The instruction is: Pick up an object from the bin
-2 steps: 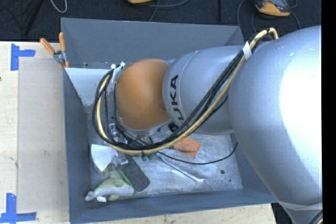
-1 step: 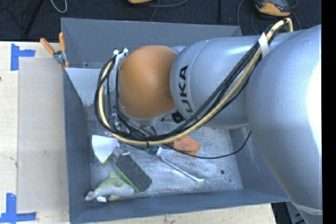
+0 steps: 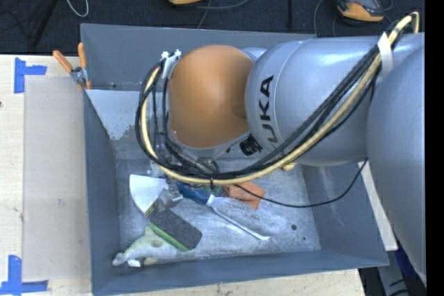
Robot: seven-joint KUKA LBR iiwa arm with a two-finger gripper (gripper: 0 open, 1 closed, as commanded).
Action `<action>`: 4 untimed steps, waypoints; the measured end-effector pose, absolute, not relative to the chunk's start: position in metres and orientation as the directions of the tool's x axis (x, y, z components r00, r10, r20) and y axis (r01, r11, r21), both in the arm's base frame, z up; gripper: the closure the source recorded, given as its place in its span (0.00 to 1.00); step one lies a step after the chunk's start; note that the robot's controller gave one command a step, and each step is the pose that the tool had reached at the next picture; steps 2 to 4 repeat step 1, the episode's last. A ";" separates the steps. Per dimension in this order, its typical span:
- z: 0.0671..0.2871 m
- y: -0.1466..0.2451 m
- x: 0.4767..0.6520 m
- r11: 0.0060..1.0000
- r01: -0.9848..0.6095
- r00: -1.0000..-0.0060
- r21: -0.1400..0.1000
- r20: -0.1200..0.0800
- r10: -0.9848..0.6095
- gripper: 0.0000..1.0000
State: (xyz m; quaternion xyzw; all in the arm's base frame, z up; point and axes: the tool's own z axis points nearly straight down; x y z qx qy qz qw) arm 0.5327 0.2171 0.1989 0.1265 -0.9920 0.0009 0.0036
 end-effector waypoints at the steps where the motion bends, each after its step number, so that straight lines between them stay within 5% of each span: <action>1: 0.231 0.219 0.543 0.970 -0.244 -0.970 0.001 -0.006 -0.244 1.00; 4: 0.231 0.219 0.543 0.970 -0.244 -0.970 0.001 -0.006 -0.244 1.00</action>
Offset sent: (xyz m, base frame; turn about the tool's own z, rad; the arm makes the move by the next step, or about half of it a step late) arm 0.0071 0.0114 0.0573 -0.5058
